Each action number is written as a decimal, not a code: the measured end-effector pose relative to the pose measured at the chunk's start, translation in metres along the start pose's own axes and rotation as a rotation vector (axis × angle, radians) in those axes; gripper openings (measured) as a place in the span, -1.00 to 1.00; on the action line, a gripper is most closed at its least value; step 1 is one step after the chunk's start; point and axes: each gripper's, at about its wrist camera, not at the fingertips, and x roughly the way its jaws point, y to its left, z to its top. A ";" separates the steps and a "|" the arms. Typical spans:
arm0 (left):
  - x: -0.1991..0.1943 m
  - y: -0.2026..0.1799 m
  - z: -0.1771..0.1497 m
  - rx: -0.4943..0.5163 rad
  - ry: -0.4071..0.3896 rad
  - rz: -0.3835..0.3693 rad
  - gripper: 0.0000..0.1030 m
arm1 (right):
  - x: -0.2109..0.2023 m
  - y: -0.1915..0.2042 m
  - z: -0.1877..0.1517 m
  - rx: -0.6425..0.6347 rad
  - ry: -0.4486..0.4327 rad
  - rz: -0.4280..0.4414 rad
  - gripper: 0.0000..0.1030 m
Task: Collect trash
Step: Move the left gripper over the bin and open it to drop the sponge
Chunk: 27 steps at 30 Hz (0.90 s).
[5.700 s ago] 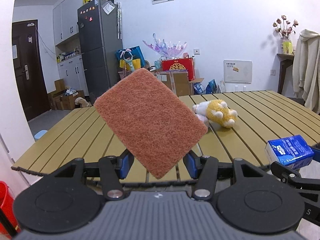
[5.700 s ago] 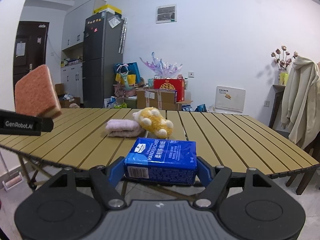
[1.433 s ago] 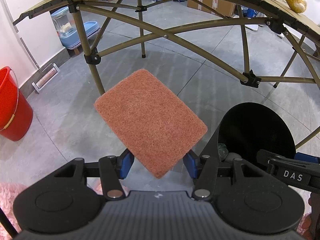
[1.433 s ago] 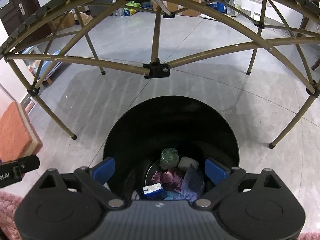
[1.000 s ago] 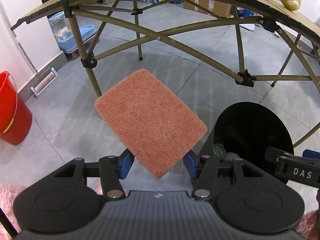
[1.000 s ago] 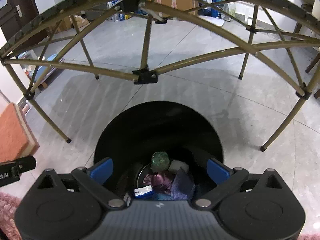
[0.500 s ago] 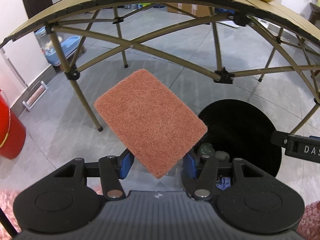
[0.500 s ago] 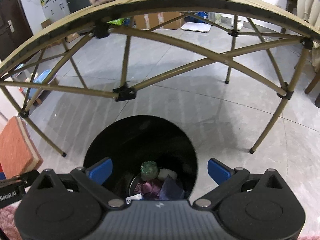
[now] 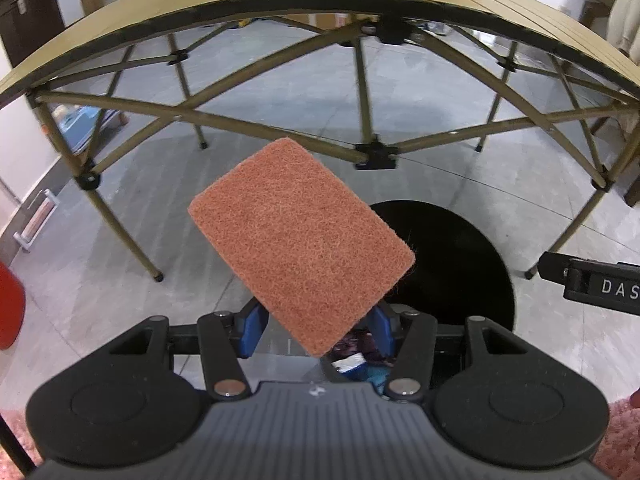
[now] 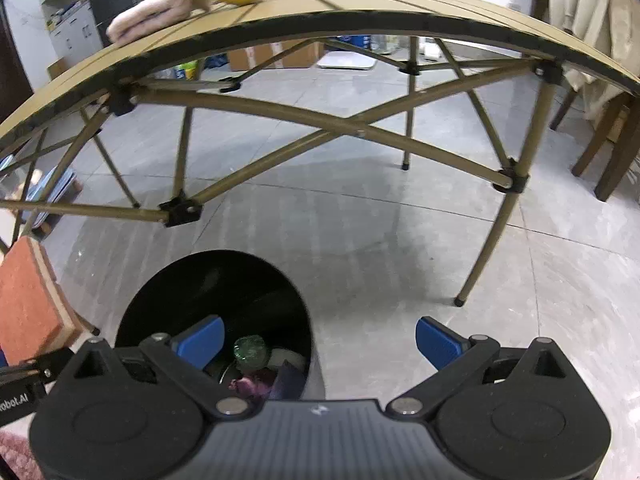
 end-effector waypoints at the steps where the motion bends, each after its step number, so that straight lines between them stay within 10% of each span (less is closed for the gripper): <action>1: 0.001 -0.004 0.001 0.007 0.004 -0.004 0.06 | 0.000 -0.003 0.000 0.006 -0.001 -0.003 0.99; 27: 0.062 -0.077 0.011 0.025 0.216 -0.153 0.06 | 0.008 -0.046 -0.008 0.064 0.024 -0.102 0.99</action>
